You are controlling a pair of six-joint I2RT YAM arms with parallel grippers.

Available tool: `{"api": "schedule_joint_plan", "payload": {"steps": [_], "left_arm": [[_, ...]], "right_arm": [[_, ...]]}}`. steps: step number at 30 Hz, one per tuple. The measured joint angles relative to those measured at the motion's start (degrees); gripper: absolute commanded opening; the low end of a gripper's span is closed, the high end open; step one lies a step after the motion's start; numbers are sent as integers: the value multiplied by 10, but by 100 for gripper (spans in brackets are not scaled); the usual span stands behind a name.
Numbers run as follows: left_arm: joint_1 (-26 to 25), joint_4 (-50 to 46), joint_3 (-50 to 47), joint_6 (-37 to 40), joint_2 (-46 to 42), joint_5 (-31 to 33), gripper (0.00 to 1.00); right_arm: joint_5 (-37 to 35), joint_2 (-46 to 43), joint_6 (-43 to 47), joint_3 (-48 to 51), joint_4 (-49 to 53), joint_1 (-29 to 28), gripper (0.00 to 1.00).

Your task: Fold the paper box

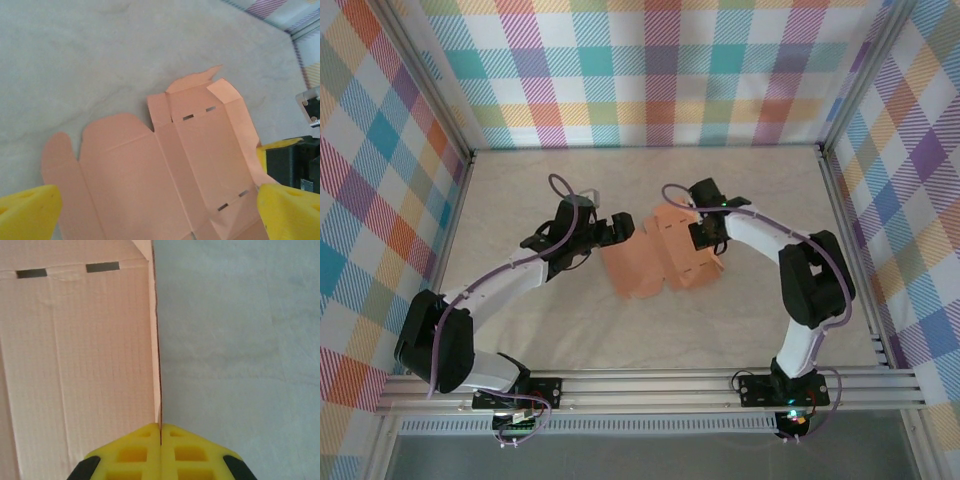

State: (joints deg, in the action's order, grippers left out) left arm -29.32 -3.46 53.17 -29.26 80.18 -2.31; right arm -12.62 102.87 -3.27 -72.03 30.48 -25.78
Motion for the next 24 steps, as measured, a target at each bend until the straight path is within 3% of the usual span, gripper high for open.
{"api": "schedule_joint_plan", "payload": {"steps": [9, 16, 24], "left_arm": [[0, 48, 54, 85, 61, -14, 98], [1, 74, 106, 191, 129, -64, 93], [42, 71, 186, 262, 206, -198, 86]], "right_arm": [[204, -3, 29, -2, -23, 41, 0], [346, -7, 42, -2, -22, 76, 0], [460, -7, 75, -25, 18, 110, 0]]}}
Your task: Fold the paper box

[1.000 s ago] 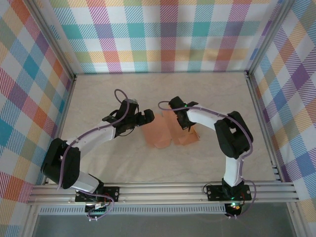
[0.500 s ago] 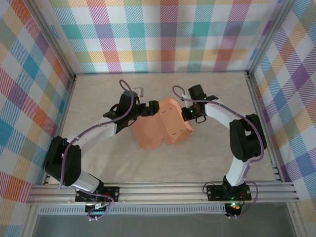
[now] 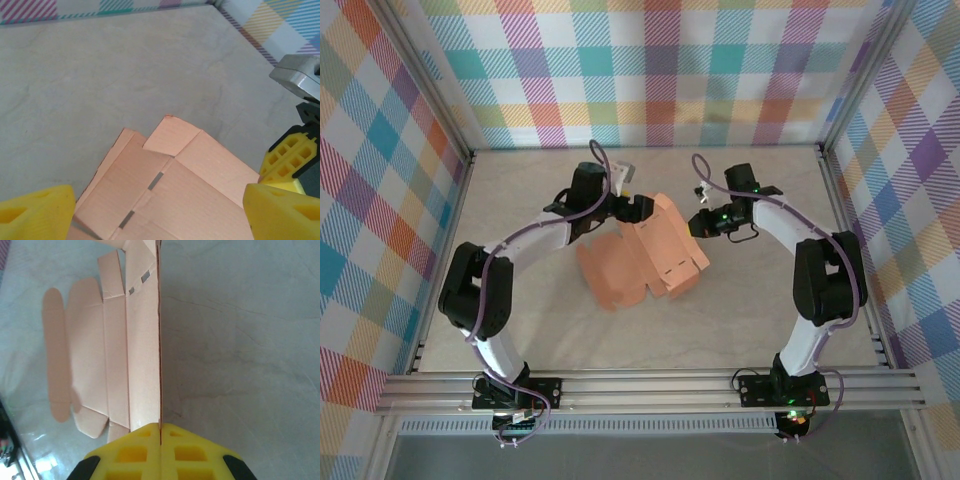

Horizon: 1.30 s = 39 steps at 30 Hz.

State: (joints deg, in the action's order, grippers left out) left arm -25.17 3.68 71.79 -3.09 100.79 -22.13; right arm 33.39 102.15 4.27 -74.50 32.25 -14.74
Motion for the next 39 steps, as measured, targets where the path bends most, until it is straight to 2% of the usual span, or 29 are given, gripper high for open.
{"api": "schedule_joint_plan", "payload": {"steps": [4, 5, 7, 9, 14, 21, 26, 30, 39], "left_arm": [[10, -6, 40, 50, 34, -63, 73], [11, -6, 40, 68, 37, -74, 67], [11, -10, 41, 99, 41, -94, 65], [11, -28, 54, 129, 50, -114, 57], [13, -75, 128, 172, 94, -156, 55], [16, -132, 195, 183, 138, -192, 54], [23, -163, 222, 176, 154, -222, 38], [24, -196, 237, 178, 157, -249, 30], [24, -251, 238, 193, 157, -280, 30]], "right_arm": [[22, 0, 18, -18, 20, 5, 0], [26, 0, 22, -20, 24, 5, 0], [31, 1, 27, -24, 30, 5, 0], [36, 3, 32, -29, 39, 5, 0], [51, 8, 44, -39, 58, 5, 0], [72, 12, 57, -44, 80, 5, 0], [81, 12, 66, -45, 97, 5, 0], [83, 12, 70, -45, 104, 5, 0], [83, 12, 69, -45, 108, 9, 0]]}}
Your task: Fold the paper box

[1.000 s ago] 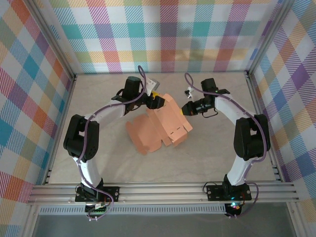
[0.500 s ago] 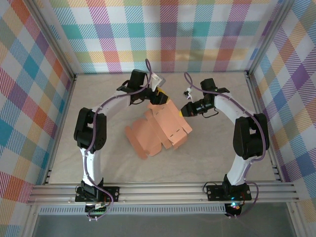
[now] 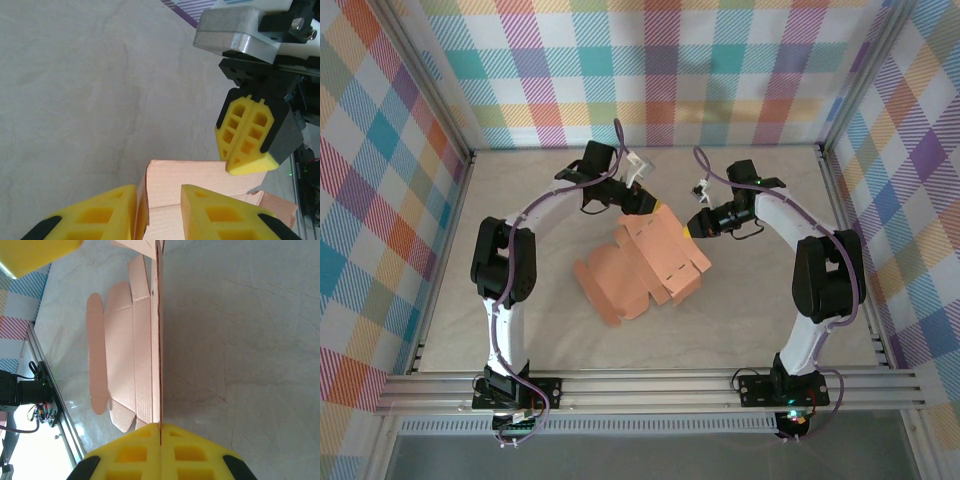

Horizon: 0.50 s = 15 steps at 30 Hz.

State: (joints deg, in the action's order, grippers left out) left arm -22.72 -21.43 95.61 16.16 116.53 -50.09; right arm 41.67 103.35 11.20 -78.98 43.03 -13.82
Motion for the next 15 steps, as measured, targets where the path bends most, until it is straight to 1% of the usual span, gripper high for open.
{"api": "schedule_joint_plan", "payload": {"steps": [3, 5, 9, 13, 15], "left_arm": [[0, -13, 0, 5, 0, 1, 27], [0, -19, 0, 10, 0, 1, 19], [0, -25, 0, 15, 0, 3, 12], [0, -25, 0, 17, -1, 20, 8], [-3, -25, -1, 17, -5, 36, 7]], "right_arm": [[2, 0, 0, 0, 0, 0, 0], [2, 0, -2, 0, 0, 0, 0], [2, 0, -7, 0, 0, 0, 0], [2, 0, -15, 0, 0, 0, 0], [2, 0, -17, 0, -1, 0, 0]]}}
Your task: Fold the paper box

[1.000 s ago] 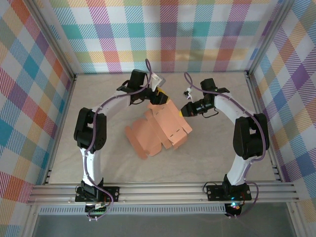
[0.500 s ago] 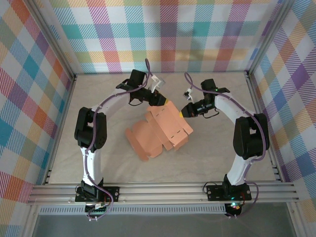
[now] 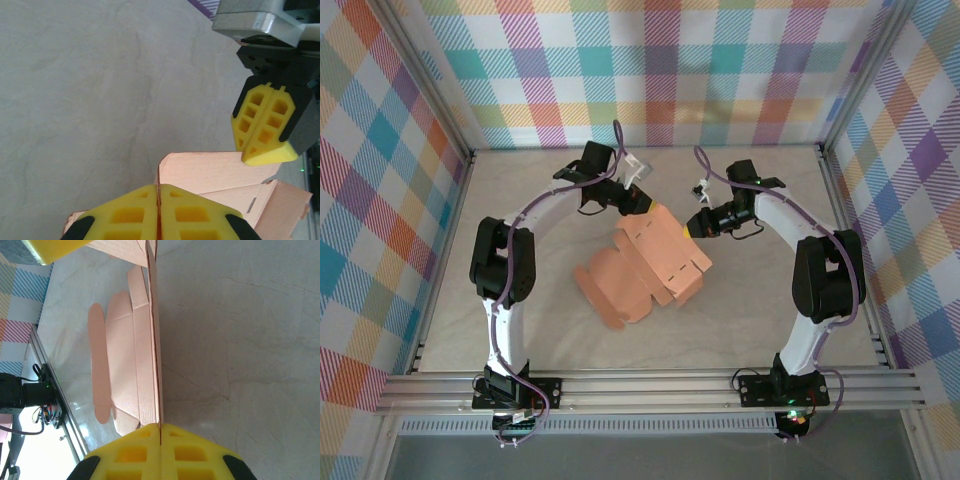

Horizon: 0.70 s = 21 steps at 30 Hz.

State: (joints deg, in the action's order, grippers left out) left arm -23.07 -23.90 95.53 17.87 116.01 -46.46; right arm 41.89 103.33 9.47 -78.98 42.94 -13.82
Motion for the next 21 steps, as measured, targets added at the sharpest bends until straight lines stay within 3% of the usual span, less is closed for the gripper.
{"api": "schedule_joint_plan", "payload": {"steps": [15, 21], "left_arm": [[-101, 141, -150, 25, -112, 276, 5], [-132, 175, -177, 35, -126, 352, 7]], "right_arm": [[2, 0, -27, 0, 12, 0, 0], [2, 0, -39, 0, 14, 3, 0]]}}
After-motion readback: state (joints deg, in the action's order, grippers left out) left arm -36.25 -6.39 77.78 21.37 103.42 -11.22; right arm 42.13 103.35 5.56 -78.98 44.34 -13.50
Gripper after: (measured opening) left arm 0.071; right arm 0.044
